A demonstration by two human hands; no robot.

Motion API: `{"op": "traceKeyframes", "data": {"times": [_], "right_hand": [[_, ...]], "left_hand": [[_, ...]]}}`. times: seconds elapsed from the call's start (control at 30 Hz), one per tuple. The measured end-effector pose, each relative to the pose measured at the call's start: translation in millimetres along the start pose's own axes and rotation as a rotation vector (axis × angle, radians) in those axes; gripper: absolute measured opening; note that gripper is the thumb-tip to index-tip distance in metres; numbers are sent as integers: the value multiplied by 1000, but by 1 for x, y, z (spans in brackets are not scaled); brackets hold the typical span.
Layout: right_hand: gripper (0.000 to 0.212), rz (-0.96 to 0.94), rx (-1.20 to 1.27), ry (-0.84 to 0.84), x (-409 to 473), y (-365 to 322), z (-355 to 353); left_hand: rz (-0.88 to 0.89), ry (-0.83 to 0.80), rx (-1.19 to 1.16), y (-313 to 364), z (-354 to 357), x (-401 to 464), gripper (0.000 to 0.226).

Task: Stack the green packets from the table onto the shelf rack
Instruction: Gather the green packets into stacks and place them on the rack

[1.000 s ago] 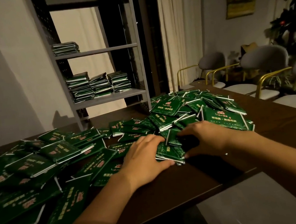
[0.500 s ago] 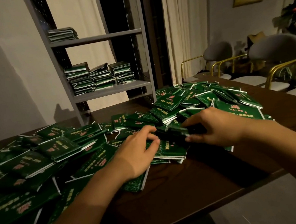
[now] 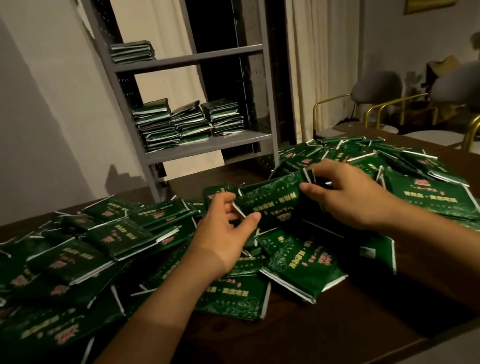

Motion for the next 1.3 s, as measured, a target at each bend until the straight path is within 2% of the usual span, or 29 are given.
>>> {"op": "traceKeyframes", "data": {"times": [0.07,0.17,0.2,0.23,0.33,0.4,0.47,0.53,0.57,0.6,0.67,0.7,0.73,0.83,0.93,1.0,1.1,1.13,1.2,1.3], "right_hand": [[13,-19,100,0,5,-5,2],[17,-24,333,-64,12,-18,8],[18,-15,411,-85,14,-21,10],[18,2,483,-109,16,-25,13],[21,40,596,-214,19,-34,22],[26,30,662,-215,23,-38,24],[25,21,752,-180,25,-39,25],[17,33,781,-155,24,-35,27],[15,52,787,-152,23,-31,29],[13,72,799,-151,21,-26,32],[12,113,851,-148,15,-17,36],[10,134,890,-147,12,-14,38],[9,159,930,-149,9,-11,41],[19,201,1131,-174,3,-11,52],[32,191,1272,-166,1,-20,60],[32,182,1260,-226,-1,-32,69],[30,202,1168,-268,-1,-42,80],[28,211,1127,-253,-1,-43,82],[24,212,1048,-223,-1,-46,82],[8,249,1065,-187,-4,-46,83]], "left_hand": [[15,13,-97,-2,-3,0,68],[28,66,-284,7,-15,-6,87],[30,77,-339,10,-18,-9,86],[33,86,-389,13,-21,-11,76],[57,179,-454,23,-35,-18,26],[26,234,-468,22,-44,-20,21],[6,291,-507,20,-53,-23,34],[-12,375,-542,15,-62,-26,69],[-33,407,-567,10,-67,-28,79],[-50,447,-583,8,-70,-32,72],[-79,538,-584,5,-80,-44,30],[-90,579,-565,2,-85,-50,16],[-96,599,-570,-3,-86,-53,18],[-84,594,-639,-8,-83,-61,49],[-152,567,-732,-12,-78,-66,50],[-174,508,-812,-11,-71,-66,45],[-163,437,-764,-2,-64,-68,62],[-157,416,-719,1,-64,-69,61],[-146,374,-686,5,-65,-72,44],[-145,365,-681,1,-64,-75,32]]}}
Point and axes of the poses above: each hand's wrist, its own x-axis towards the middle knuckle, its own z-axis out of the palm, y = z × x, the point moved 8 cm from there along x, towards the middle knuckle, and after that the axes turned 8 degrees about -y, right-handed, at the moved point
